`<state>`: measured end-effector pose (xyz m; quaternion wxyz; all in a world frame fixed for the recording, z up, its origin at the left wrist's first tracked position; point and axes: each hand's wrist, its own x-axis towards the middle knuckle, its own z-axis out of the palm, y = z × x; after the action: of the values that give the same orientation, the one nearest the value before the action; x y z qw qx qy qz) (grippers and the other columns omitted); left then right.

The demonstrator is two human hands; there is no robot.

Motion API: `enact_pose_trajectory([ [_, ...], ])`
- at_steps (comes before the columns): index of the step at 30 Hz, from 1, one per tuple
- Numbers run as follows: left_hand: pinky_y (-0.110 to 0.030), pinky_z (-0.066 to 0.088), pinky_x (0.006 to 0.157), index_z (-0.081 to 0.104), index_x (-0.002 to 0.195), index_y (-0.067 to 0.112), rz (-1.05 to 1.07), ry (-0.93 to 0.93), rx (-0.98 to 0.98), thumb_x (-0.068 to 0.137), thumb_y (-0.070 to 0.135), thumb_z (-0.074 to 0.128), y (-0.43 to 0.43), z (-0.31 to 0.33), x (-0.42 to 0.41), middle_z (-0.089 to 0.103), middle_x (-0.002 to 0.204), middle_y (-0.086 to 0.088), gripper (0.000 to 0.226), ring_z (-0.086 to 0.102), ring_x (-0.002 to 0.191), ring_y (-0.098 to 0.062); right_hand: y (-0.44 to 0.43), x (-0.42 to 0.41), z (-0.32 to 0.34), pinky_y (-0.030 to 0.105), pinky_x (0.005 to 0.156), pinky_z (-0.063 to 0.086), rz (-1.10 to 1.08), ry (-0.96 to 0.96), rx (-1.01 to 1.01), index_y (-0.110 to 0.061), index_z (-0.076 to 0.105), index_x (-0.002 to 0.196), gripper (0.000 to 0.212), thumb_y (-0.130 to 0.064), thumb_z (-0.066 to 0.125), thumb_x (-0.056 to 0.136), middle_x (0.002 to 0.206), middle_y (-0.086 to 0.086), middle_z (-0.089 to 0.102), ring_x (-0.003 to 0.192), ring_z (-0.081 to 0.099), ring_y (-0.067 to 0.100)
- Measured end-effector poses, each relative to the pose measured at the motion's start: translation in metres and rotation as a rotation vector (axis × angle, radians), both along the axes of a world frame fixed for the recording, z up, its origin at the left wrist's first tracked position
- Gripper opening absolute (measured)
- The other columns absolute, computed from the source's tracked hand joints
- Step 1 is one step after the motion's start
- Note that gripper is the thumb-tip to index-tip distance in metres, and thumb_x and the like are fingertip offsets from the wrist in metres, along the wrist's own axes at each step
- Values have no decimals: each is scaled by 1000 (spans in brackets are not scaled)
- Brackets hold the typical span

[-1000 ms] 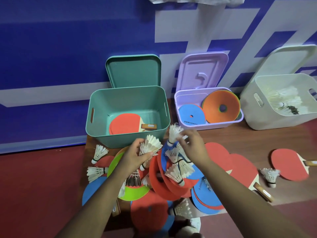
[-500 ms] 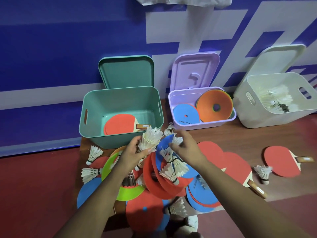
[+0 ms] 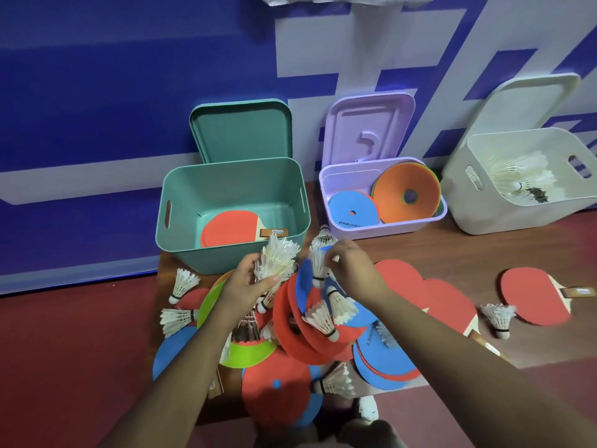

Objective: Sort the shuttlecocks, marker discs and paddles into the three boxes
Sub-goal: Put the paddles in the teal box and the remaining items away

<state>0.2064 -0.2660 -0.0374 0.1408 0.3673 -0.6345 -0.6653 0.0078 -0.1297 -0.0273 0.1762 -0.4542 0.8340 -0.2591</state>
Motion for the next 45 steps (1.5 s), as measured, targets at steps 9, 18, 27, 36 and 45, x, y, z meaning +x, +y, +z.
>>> enact_pose_trajectory([
  [9, -19, 49, 87, 58, 110, 24, -32, 35, -67, 81, -8, 70, 27, 23, -59, 73, 96, 17, 45, 65, 90, 2, 22, -55, 87, 22, 63, 41, -171, -393, -458, -20, 58, 81, 15, -14, 59, 95, 70, -13, 57, 59, 51, 1],
  [18, -16, 48, 86, 58, 107, 24, -132, 53, -152, 77, -8, 73, 119, 45, -195, 66, 104, -1, 47, 62, 90, -1, 107, -166, 84, 33, 66, 47, -130, -427, -430, -16, 56, 82, 13, -9, 57, 94, 73, 2, 60, 65, 57, 15],
  [27, -31, 50, 89, 59, 115, 30, -180, 87, -98, 77, 8, 78, 203, 66, -346, 71, 103, 11, 48, 66, 95, -9, 213, -322, 124, 47, 70, 55, -454, -541, -645, -2, 57, 92, 8, -4, 63, 87, 74, 9, 59, 55, 58, 18],
  [36, -15, 48, 70, 59, 116, 29, -285, 17, -238, 76, 14, 80, 228, 82, -442, 68, 105, 9, 48, 62, 83, -2, 236, -383, 99, 36, 67, 49, -325, -325, -374, -13, 58, 75, 11, -19, 65, 81, 70, 2, 63, 68, 60, 21],
  [45, -27, 41, 81, 53, 117, 19, -372, -212, -634, 72, 38, 81, 224, 65, -537, 56, 116, -2, 56, 54, 104, -17, 247, -463, 75, 23, 56, 39, -472, -246, -279, 9, 59, 70, 29, -18, 60, 81, 68, 14, 55, 57, 51, 21],
])
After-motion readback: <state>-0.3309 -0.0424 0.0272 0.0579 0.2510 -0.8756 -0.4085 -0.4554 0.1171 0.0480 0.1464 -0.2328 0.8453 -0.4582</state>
